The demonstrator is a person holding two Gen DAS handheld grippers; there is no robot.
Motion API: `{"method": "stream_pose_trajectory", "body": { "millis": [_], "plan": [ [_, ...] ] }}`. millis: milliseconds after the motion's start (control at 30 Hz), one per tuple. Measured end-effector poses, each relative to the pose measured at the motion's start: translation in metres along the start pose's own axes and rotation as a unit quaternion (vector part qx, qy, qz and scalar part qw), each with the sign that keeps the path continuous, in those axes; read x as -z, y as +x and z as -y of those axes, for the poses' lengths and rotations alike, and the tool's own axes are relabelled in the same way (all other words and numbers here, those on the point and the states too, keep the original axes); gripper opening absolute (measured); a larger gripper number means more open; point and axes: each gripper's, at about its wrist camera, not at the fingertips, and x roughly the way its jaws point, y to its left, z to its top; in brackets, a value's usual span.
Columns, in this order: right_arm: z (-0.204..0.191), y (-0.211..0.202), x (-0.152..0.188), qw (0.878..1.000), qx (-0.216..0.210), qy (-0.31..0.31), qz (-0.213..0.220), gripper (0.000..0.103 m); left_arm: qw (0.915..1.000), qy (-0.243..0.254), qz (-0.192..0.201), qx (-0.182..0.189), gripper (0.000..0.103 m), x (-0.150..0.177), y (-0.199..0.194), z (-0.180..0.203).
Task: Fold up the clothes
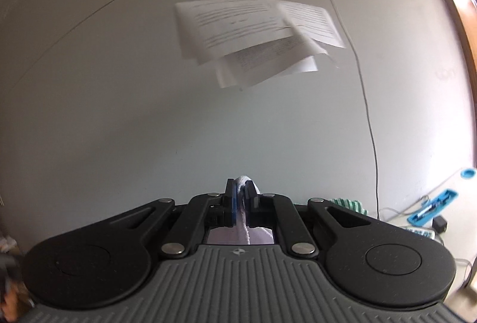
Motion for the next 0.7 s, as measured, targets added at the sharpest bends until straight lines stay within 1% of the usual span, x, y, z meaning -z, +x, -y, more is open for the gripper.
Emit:
{"method": "stream_pose_trajectory", "body": {
  "millis": [67, 133, 200, 233, 267, 300, 367, 400, 433, 467, 500, 533, 567, 600, 633, 667, 700],
  "plan": [
    [0.009, -0.005, 0.008, 1.0, -0.001, -0.011, -0.014, 0.006, 0.9994, 0.004, -0.033, 0.013, 0.016, 0.022, 0.015, 0.009],
    [0.017, -0.002, 0.019, 0.999, -0.005, -0.015, -0.048, 0.006, 0.9971, 0.003, -0.066, 0.037, 0.016, 0.044, 0.032, 0.024],
    [0.027, 0.003, 0.032, 0.996, -0.014, -0.01, -0.088, 0.006, 0.9941, 0.008, -0.089, 0.062, 0.018, 0.055, 0.05, 0.043],
    [0.031, 0.004, 0.036, 0.995, -0.018, -0.004, -0.099, 0.006, 0.9926, 0.01, -0.1, 0.068, 0.018, 0.056, 0.056, 0.054],
    [0.036, 0.004, 0.038, 0.995, -0.019, 0.0, -0.102, 0.004, 0.9909, 0.012, -0.112, 0.075, 0.018, 0.058, 0.061, 0.065],
    [0.039, 0.003, 0.036, 0.995, -0.019, 0.002, -0.097, 0.0, 0.9902, 0.013, -0.116, 0.078, 0.018, 0.054, 0.064, 0.072],
    [0.043, -0.003, 0.024, 0.996, -0.026, -0.005, -0.083, 0.0, 0.9899, 0.015, -0.115, 0.081, 0.021, 0.043, 0.065, 0.082],
    [0.045, -0.007, 0.017, 0.997, -0.031, -0.01, -0.076, 0.0, 0.9902, 0.016, -0.112, 0.081, 0.03, 0.036, 0.066, 0.088],
    [0.046, -0.01, 0.01, 0.997, -0.035, -0.015, -0.07, 0.001, 0.9909, 0.022, -0.109, 0.077, 0.032, 0.034, 0.065, 0.095],
    [0.046, -0.01, 0.007, 0.996, -0.038, -0.027, -0.074, 0.008, 0.9916, 0.028, -0.105, 0.071, 0.032, 0.032, 0.064, 0.102],
    [0.043, -0.007, 0.011, 0.994, -0.036, -0.045, -0.091, 0.018, 0.9922, 0.034, -0.101, 0.065, 0.033, 0.03, 0.062, 0.11],
    [0.04, -0.003, 0.019, 0.992, -0.03, -0.061, -0.109, 0.026, 0.9921, 0.038, -0.1, 0.066, 0.038, 0.032, 0.06, 0.117],
    [0.037, 0.001, 0.032, 0.988, -0.024, -0.079, -0.128, 0.042, 0.9917, 0.041, -0.101, 0.068, 0.041, 0.034, 0.057, 0.124],
    [0.034, 0.006, 0.051, 0.983, -0.019, -0.098, -0.152, 0.048, 0.9914, 0.042, -0.101, 0.073, 0.045, 0.038, 0.054, 0.13],
    [0.031, 0.012, 0.074, 0.977, -0.019, -0.117, -0.179, 0.049, 0.9904, 0.045, -0.109, 0.073, 0.05, 0.045, 0.052, 0.136],
    [0.029, 0.019, 0.101, 0.967, -0.018, -0.136, -0.214, 0.054, 0.9891, 0.048, -0.119, 0.073, 0.055, 0.053, 0.051, 0.142],
    [0.027, 0.027, 0.13, 0.955, -0.015, -0.153, -0.253, 0.056, 0.9877, 0.051, -0.129, 0.072, 0.063, 0.061, 0.049, 0.147]
  ]
}}
